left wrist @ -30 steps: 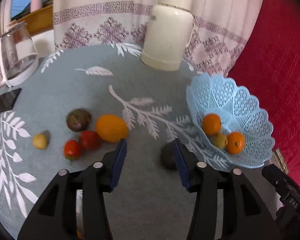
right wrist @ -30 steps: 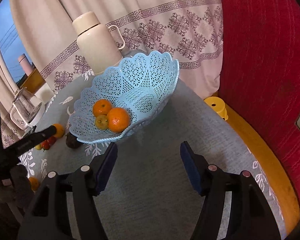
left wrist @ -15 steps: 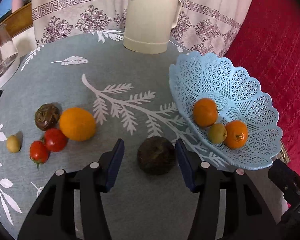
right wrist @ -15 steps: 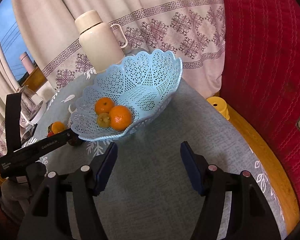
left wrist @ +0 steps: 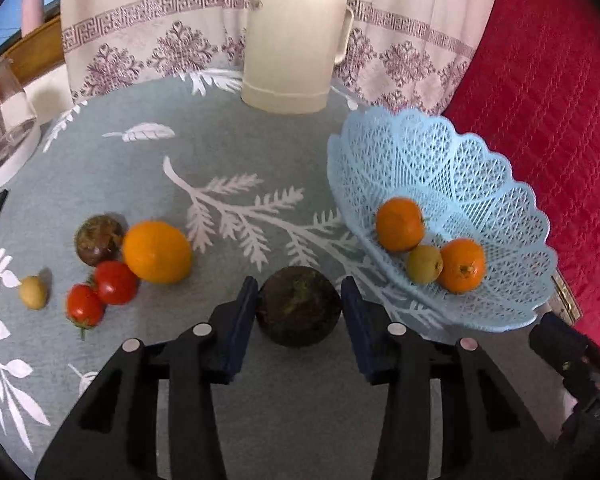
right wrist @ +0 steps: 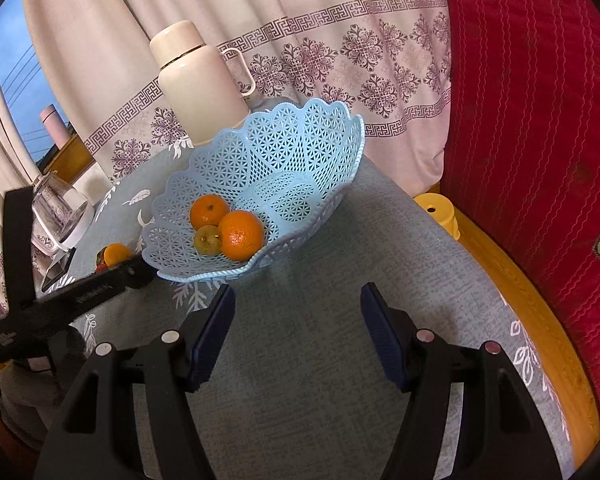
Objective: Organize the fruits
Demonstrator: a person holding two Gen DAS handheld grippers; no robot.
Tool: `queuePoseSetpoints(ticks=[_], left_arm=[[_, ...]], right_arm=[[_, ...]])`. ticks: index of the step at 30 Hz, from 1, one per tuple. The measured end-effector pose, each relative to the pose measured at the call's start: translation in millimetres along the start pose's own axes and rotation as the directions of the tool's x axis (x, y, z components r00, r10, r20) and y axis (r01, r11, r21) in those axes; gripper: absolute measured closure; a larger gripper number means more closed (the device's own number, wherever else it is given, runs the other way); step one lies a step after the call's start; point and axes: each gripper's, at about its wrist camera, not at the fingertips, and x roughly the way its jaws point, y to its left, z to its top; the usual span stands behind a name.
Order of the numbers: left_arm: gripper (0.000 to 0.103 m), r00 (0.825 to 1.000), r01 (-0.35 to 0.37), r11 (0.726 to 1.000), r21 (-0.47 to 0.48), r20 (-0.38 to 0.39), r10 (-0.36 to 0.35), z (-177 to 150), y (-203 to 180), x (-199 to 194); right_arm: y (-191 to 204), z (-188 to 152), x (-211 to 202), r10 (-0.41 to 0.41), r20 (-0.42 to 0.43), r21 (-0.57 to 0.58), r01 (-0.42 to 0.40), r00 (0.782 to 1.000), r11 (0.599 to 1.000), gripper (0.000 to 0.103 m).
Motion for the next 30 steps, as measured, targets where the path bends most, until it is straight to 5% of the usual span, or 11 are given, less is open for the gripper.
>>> queuePoseSetpoints(ticks=[8, 27, 30], left_arm=[[0.058, 0.996, 0.02, 1.0, 0.024, 0.088, -0.022, 23, -20, -28], [0.057, 0.997, 0.064, 0.994, 0.085, 0.034, -0.067, 25, -64, -3], [0.046, 0.997, 0.063, 0.996, 0.069, 0.041, -0.065, 26, -61, -5]], right_arm=[[1, 0, 0, 0.001, 0.001, 0.003, -0.001, 1.0, 1.0, 0.038], [-1, 2, 0, 0.01, -0.001, 0.013, -0.01, 1.0, 1.0, 0.038], [-1, 2, 0, 0.01, -0.001, 0.013, -0.01, 1.0, 1.0, 0.038]])
